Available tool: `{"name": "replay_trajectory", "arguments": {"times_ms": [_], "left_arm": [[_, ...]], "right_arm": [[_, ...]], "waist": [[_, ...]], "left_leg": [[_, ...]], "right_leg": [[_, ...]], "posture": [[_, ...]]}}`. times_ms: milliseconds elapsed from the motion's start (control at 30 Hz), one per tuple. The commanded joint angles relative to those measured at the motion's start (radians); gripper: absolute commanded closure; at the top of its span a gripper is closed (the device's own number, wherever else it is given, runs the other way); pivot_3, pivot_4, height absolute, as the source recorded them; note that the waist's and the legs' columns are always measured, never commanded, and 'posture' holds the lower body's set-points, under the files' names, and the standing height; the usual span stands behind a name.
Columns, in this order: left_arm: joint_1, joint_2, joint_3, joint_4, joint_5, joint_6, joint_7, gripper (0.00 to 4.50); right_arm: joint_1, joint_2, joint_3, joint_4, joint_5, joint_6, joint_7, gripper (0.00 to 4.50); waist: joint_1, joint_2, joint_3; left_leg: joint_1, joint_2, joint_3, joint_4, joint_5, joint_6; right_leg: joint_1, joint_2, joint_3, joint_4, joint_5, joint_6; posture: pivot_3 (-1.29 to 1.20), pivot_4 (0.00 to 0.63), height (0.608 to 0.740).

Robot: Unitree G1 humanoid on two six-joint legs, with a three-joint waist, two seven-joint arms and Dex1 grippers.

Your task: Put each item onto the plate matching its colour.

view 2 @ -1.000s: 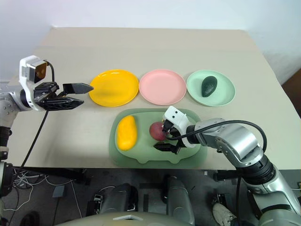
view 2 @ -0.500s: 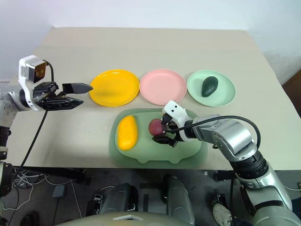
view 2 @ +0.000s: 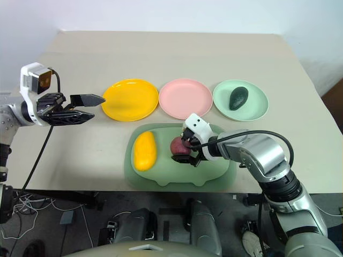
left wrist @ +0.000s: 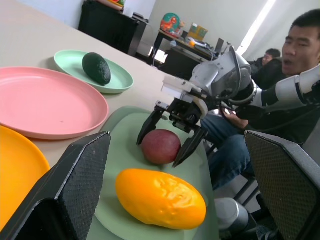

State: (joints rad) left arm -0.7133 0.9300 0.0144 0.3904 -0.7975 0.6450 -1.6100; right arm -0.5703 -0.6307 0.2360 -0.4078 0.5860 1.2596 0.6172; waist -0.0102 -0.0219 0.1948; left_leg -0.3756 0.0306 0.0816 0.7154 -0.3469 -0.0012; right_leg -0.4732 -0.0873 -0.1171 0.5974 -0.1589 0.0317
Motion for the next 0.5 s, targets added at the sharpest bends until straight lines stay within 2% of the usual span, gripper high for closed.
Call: {"name": "replay_trajectory", "arguments": {"times_ms": [33,167,400,500], "left_arm": [[-0.007,0.019,0.017,-0.024,-0.017,-0.002,-0.004,0.0],[-0.007,0.02,0.017,-0.027,-0.02,0.002,-0.004,0.0],[-0.01,0.022,0.014,-0.021,-0.019,0.005,-0.004,0.0],[-0.015,0.019,0.012,-0.011,-0.014,0.002,-0.004,0.0]], "right_arm": [[-0.013,0.005,-0.026,-0.016,0.019,0.009,0.011,0.02],[-0.019,0.028,-0.057,-0.004,0.033,0.029,-0.002,0.02],[-0.003,0.028,-0.041,-0.02,0.027,0.027,-0.006,0.02],[-0.008,0.062,-0.084,-0.021,0.072,0.069,-0.005,0.02]], "waist": [[0.001,0.0,0.0],[0.0,0.0,0.0],[0.0,0.0,0.0],[0.0,0.0,0.0]], "left_leg": [[0.0,0.0,0.0,0.0,0.0,0.0],[0.0,0.0,0.0,0.0,0.0,0.0],[0.0,0.0,0.0,0.0,0.0,0.0],[0.0,0.0,0.0,0.0,0.0,0.0]], "right_leg": [[0.0,0.0,0.0,0.0,0.0,0.0],[0.0,0.0,0.0,0.0,0.0,0.0],[0.0,0.0,0.0,0.0,0.0,0.0],[0.0,0.0,0.0,0.0,0.0,0.0]], "posture": [[0.0,0.15,0.74],[0.0,0.15,0.74],[0.0,0.15,0.74],[0.0,0.15,0.74]]}}
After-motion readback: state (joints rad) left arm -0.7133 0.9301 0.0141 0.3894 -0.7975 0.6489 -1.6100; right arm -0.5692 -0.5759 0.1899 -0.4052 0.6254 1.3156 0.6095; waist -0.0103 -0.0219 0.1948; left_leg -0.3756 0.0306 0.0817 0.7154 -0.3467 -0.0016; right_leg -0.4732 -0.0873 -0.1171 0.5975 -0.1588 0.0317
